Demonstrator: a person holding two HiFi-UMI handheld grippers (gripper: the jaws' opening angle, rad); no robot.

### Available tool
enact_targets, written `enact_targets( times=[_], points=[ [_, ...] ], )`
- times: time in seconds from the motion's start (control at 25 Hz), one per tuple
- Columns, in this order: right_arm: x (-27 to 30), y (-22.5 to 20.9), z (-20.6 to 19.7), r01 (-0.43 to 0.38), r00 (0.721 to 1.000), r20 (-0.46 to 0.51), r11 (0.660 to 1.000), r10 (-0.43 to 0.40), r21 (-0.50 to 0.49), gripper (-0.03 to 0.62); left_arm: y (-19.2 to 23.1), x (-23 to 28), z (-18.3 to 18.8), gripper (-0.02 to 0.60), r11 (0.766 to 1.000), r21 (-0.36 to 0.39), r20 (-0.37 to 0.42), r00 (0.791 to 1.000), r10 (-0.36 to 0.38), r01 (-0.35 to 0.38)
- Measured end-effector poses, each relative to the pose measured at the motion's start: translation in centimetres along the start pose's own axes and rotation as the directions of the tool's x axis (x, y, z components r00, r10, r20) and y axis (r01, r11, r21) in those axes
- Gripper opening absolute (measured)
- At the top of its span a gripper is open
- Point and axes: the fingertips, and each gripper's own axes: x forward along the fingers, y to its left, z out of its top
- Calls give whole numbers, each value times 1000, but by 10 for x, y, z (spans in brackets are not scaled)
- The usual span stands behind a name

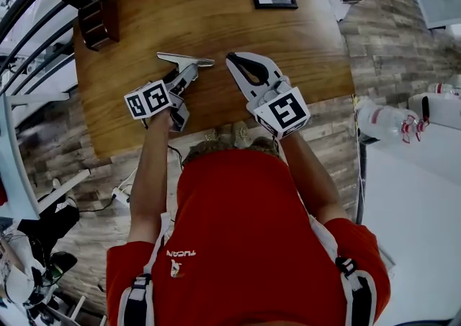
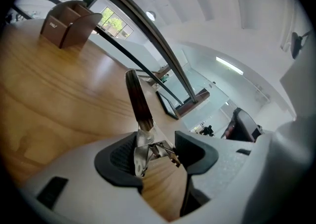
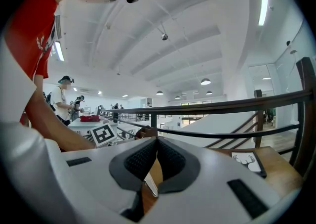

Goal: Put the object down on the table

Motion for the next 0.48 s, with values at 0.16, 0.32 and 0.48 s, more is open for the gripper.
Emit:
enact_targets(
  times=[0.16, 0.32, 0.48],
  points=[
    [-5, -2, -1, 5, 1000, -5, 1000, -5, -2, 25, 10, 1, -1, 259, 998, -43, -1, 999, 44, -44],
    [-7, -4, -1, 4, 1000, -13, 1000, -4, -4, 25, 13, 2, -3, 279, 996, -2, -13, 996, 93, -93],
    [-9, -2, -3, -4, 1000, -21, 1000, 4, -6, 25, 17, 2, -5, 322, 989, 33, -11, 989, 145, -145]
  ],
)
